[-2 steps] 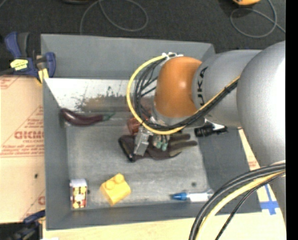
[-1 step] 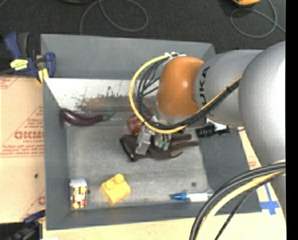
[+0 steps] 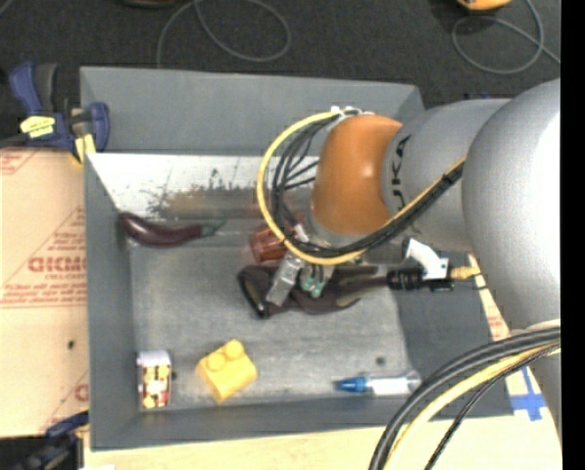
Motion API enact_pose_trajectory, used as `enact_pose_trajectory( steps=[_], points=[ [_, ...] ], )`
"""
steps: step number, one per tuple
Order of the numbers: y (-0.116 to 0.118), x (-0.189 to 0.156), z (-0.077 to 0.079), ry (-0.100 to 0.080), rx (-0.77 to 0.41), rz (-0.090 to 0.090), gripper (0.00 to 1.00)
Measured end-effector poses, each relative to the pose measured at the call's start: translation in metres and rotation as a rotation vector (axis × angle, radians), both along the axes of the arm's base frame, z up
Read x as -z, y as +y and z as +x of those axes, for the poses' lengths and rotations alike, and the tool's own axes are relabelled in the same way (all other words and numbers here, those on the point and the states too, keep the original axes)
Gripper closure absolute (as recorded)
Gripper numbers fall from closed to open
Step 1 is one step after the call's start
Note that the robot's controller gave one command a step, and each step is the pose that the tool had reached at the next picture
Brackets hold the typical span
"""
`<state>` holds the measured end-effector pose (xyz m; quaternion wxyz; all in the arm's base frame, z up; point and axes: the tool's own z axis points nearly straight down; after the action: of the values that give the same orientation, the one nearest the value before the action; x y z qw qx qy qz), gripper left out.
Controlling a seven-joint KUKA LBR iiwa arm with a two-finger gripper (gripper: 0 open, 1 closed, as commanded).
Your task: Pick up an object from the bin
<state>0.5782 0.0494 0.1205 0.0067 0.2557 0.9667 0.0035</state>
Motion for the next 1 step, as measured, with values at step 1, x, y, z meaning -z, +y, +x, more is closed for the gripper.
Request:
enact_pose_trajectory(
  steps=[1],
  points=[
    [-0.0037, -0.0160, 0.0125, -0.003, -0.199, -0.005, 1.00]
  ],
)
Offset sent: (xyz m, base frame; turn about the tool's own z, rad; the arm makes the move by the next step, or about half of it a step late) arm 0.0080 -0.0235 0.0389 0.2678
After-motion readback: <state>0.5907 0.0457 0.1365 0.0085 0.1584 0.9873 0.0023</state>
